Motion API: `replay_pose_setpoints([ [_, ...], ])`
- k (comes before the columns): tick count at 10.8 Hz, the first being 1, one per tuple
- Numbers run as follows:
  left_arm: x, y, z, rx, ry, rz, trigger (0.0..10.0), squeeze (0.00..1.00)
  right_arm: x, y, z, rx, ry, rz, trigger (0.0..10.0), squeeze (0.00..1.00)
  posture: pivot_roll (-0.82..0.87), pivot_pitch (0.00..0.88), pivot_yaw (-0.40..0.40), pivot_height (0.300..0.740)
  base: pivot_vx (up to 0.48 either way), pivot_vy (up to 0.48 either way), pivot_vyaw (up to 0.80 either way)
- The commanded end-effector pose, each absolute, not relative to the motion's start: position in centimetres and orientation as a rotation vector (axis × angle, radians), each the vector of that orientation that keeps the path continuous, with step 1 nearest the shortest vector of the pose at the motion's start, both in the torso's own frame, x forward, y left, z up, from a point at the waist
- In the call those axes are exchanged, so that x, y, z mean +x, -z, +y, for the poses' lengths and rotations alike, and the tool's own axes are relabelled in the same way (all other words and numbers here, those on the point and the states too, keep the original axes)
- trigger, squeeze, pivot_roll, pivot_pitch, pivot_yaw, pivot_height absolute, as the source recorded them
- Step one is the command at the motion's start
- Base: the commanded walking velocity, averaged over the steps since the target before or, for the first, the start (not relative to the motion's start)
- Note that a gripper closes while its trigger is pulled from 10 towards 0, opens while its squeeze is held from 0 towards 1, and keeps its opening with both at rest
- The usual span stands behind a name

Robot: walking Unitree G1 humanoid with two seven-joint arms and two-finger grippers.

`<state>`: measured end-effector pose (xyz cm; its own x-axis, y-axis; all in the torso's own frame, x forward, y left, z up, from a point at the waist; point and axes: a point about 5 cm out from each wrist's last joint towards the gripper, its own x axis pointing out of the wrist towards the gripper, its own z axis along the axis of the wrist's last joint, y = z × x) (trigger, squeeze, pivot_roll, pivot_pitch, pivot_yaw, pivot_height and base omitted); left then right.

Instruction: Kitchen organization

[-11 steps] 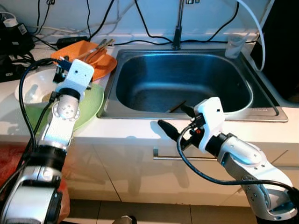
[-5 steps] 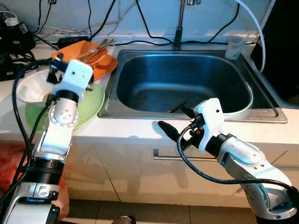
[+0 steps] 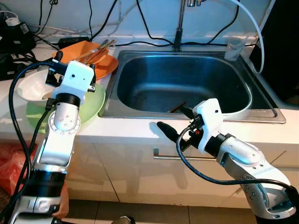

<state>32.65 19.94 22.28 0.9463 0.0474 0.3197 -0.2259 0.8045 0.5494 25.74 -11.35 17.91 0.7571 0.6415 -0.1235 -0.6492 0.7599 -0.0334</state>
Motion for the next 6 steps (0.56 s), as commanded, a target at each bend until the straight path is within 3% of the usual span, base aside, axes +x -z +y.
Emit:
replay_pose_setpoints([
  [1, 32.3, -22.3, 19.9, 0.613, -0.167, -0.300, 10.0, 0.00, 26.0, -18.1, -11.2, -0.091, -0.715, 0.098, 10.0, 0.00, 0.07, 0.030, 0.035, 0.740, 0.000, 0.000, 0.00],
  [6, 32.3, -20.2, 18.7, 0.591, -0.083, -0.199, 10.0, 0.00, 26.0, -18.0, -11.3, -0.096, -0.728, 0.105, 10.0, 0.00, 0.06, 0.024, 0.029, 0.740, 0.000, 0.000, 0.00],
])
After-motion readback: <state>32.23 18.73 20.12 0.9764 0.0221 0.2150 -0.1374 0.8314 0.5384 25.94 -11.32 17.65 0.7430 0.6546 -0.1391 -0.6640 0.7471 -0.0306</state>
